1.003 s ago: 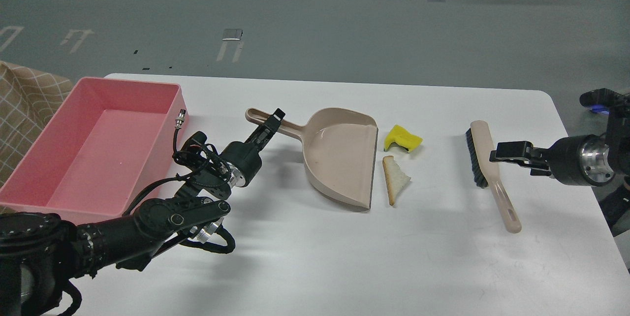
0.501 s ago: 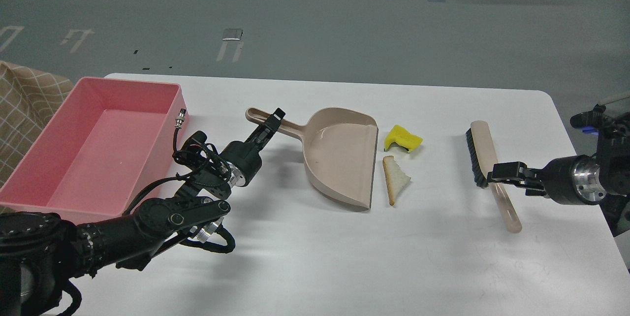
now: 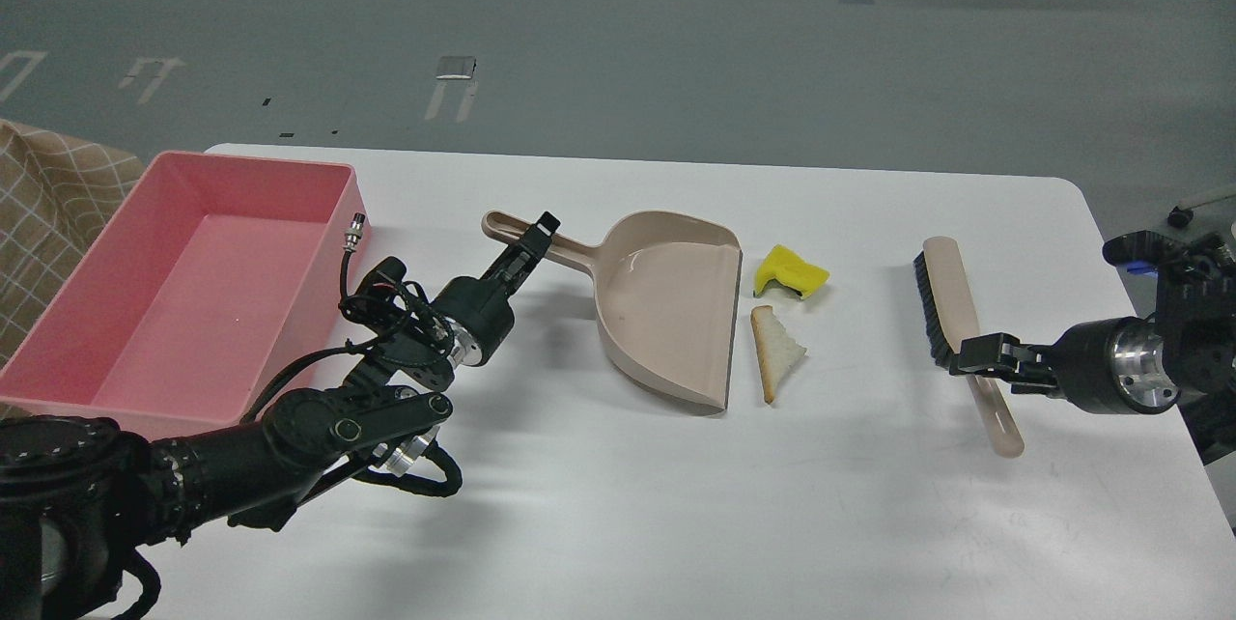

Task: Sweep and dump garbage into bin
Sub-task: 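Lower the right gripper onto the wooden brush handle and grasp it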

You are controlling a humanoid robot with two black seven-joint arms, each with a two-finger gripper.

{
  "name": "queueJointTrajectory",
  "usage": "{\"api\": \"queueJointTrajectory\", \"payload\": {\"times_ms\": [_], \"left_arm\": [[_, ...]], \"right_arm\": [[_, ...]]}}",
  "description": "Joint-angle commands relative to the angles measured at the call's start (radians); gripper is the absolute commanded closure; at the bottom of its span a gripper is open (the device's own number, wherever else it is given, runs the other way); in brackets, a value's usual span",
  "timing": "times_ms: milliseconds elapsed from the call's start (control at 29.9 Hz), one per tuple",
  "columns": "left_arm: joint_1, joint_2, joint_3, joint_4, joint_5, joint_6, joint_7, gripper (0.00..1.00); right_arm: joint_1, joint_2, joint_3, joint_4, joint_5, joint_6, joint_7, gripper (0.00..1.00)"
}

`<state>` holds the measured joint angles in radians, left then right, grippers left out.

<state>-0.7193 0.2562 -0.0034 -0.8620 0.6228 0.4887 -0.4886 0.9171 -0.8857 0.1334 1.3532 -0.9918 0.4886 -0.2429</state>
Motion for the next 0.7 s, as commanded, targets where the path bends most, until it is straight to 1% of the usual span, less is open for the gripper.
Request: {"api": "queueJointTrajectory", "payload": {"times_ms": [0, 33, 167, 334, 368, 434, 468, 568, 668], "left_arm": [[0.0, 0.002, 0.0, 0.0, 0.0, 0.0, 0.0, 1.0], [0.0, 0.003, 0.0, 0.0, 0.0, 0.0, 0.0, 1.0], [-0.002, 0.005, 0.0, 0.0, 0.0, 0.0, 0.0, 1.0], [-0.002, 0.003, 0.0, 0.0, 0.0, 0.0, 0.0, 1.0], [-0.002, 0.003, 0.0, 0.0, 0.0, 0.0, 0.0, 1.0], [-0.002, 0.003, 0.0, 0.0, 0.0, 0.0, 0.0, 1.0], [-0.003, 0.003, 0.0, 0.0, 0.0, 0.0, 0.0, 1.0], [-0.003, 0.003, 0.0, 0.0, 0.0, 0.0, 0.0, 1.0], [-0.005, 0.003, 0.0, 0.0, 0.0, 0.0, 0.0, 1.0]], "right_arm": [[0.003, 0.014, 0.0, 0.0, 0.001, 0.0, -0.001, 0.53], [0.003, 0.016, 0.0, 0.0, 0.001, 0.0, -0.002, 0.6], [0.003, 0.017, -0.002, 0.0, 0.001, 0.0, -0.018, 0.62], [0.006, 0.017, -0.005, 0.0, 0.002, 0.0, -0.021, 0.74], [0.006, 0.017, -0.005, 0.0, 0.002, 0.0, -0.022, 0.79], [0.006, 0.017, -0.005, 0.0, 0.002, 0.0, -0.022, 0.84], [0.006, 0.017, -0.005, 0.0, 0.004, 0.0, -0.022, 0.9], [0.02, 0.017, -0.002, 0.001, 0.002, 0.0, -0.025, 1.0], [0.031, 0.017, 0.009, 0.012, 0.004, 0.0, -0.03, 1.0]]}}
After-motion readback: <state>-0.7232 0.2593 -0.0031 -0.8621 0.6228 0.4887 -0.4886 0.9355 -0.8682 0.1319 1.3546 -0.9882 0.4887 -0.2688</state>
